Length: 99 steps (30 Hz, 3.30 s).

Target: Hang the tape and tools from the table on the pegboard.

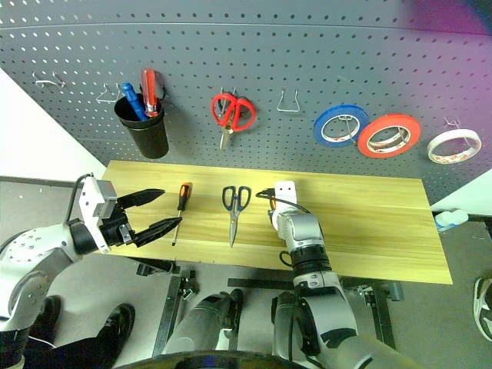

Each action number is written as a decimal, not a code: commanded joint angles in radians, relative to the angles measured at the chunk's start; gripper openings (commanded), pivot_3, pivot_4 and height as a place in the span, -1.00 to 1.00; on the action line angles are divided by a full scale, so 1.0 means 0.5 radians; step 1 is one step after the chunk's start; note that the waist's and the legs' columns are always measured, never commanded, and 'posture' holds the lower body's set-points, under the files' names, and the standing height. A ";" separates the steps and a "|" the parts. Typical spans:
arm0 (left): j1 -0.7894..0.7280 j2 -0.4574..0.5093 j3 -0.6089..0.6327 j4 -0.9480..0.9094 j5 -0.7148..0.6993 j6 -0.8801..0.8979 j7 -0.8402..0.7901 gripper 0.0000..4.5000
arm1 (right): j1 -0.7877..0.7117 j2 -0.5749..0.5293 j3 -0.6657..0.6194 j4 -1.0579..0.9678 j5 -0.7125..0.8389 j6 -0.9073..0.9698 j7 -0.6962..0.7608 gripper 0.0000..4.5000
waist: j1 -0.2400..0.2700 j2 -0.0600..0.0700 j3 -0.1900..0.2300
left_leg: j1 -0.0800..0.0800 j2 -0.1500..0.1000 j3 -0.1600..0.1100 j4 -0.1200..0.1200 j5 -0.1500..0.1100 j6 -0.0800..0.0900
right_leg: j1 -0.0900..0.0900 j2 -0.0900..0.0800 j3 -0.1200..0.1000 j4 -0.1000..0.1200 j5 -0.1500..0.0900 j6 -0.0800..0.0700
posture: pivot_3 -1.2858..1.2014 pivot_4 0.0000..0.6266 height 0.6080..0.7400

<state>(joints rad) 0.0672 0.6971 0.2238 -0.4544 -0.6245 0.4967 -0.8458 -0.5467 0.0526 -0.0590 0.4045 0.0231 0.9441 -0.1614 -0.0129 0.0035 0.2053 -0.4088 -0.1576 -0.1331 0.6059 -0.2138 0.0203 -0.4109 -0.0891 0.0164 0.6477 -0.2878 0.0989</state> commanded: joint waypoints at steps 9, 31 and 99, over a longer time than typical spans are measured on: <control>-0.006 0.022 0.055 -0.049 -0.052 -0.010 0.007 1.00 | 0.025 -0.051 0.009 -0.087 0.059 -0.027 0.170 -0.07 | 0.001 0.000 0.000 | 0.000 0.000 0.000 0.000 0.000 0.000 | 0.000 0.000 0.000 0.000 0.000 0.000 | 0.07 -0.34 1.00; -0.279 -0.038 -0.086 0.308 0.080 -0.162 -0.095 1.00 | 0.677 -0.541 -0.208 -1.131 0.681 -0.483 1.236 -0.07 | -0.006 -0.002 -0.001 | -0.005 0.000 0.000 0.001 0.000 -0.002 | -0.001 0.000 0.000 -0.002 0.001 0.002 | -0.02 -0.57 1.00; -0.441 -0.211 -0.126 0.384 0.128 -0.202 -0.066 1.00 | -0.833 -0.170 -0.186 0.654 0.399 -2.577 0.891 -0.07 | -0.116 -0.006 -0.234 | 0.031 0.012 0.008 0.014 0.021 -0.023 | 0.016 0.022 0.014 0.036 0.012 -0.012 | 0.03 -0.97 1.00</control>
<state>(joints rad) -0.1532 0.5775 0.1333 -0.2212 -0.5393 0.3941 -0.8817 -0.9135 -0.0377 -0.1511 0.7418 0.2308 -0.3005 0.2894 -0.0707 0.0005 0.0885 -0.3932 -0.1516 -0.1292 0.6129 -0.2034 0.0086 -0.4030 -0.0780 0.0236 0.6656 -0.2820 0.0928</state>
